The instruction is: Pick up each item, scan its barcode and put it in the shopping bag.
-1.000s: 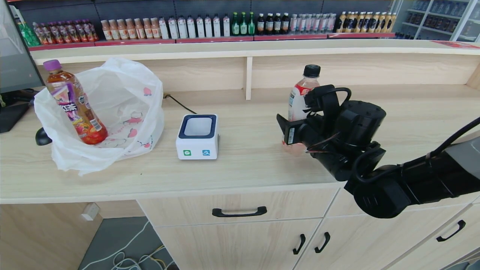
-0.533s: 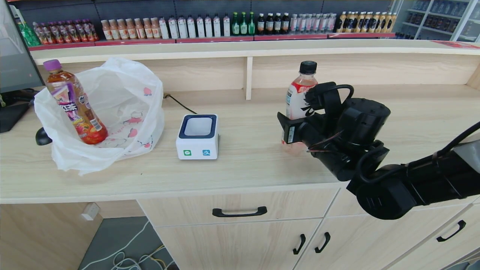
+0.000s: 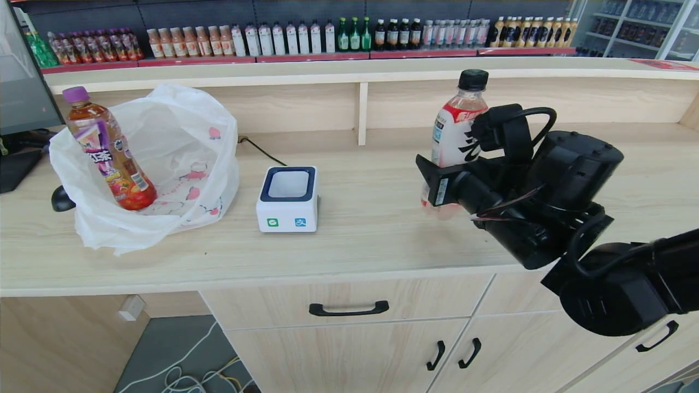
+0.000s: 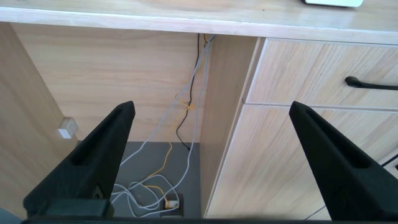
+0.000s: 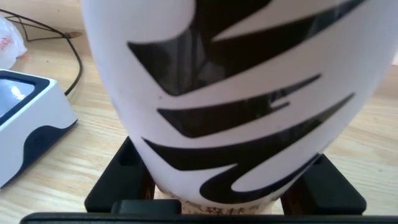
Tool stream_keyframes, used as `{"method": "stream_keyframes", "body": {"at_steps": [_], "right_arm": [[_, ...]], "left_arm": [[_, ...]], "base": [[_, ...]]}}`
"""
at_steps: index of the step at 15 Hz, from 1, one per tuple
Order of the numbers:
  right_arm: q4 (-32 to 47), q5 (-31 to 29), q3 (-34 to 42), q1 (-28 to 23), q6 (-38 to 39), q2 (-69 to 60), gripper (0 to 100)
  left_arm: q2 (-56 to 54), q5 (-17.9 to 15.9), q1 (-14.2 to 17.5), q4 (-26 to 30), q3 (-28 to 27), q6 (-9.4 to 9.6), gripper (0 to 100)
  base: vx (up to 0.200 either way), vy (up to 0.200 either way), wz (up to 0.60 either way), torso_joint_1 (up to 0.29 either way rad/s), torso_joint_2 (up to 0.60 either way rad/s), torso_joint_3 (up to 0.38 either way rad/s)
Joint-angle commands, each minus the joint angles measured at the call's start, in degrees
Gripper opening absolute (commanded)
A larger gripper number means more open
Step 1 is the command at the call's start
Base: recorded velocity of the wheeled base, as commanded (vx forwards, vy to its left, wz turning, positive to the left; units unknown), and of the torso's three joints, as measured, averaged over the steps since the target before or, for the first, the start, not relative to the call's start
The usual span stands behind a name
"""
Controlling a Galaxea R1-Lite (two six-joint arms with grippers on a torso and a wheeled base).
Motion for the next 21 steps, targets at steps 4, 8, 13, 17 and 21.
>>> {"method": "stream_keyframes", "body": {"at_steps": [4, 8, 13, 17, 21], "right_arm": [[-0.13, -0.14, 6.61, 6.55, -0.09, -8.22, 0], [-1.10, 0.91, 12.59, 10.77, 2.90, -10.95, 0], [-4.09, 8.91, 19.09, 11.47, 9.23, -15.87, 0], [-10.94, 19.81, 26.12, 11.47, 15.12, -17.01, 0], [-21.93, 26.58, 29.02, 11.56, 25.93, -12.35, 0]], "left_arm": [[-0.02, 0.01, 0.00, -0.01, 0.00, -0.04, 100], [-0.02, 0.01, 0.00, -0.01, 0.00, -0.04, 100], [-0.02, 0.01, 0.00, -0.01, 0.00, -0.04, 100], [-0.02, 0.01, 0.00, -0.01, 0.00, -0.04, 100], [-0.02, 0.01, 0.00, -0.01, 0.00, -0.04, 100]], "base": [[0.000, 0.000, 0.00, 0.000, 0.00, 0.000], [0.000, 0.000, 0.00, 0.000, 0.00, 0.000], [0.000, 0.000, 0.00, 0.000, 0.00, 0.000], [0.000, 0.000, 0.00, 0.000, 0.00, 0.000], [0.000, 0.000, 0.00, 0.000, 0.00, 0.000]]}}
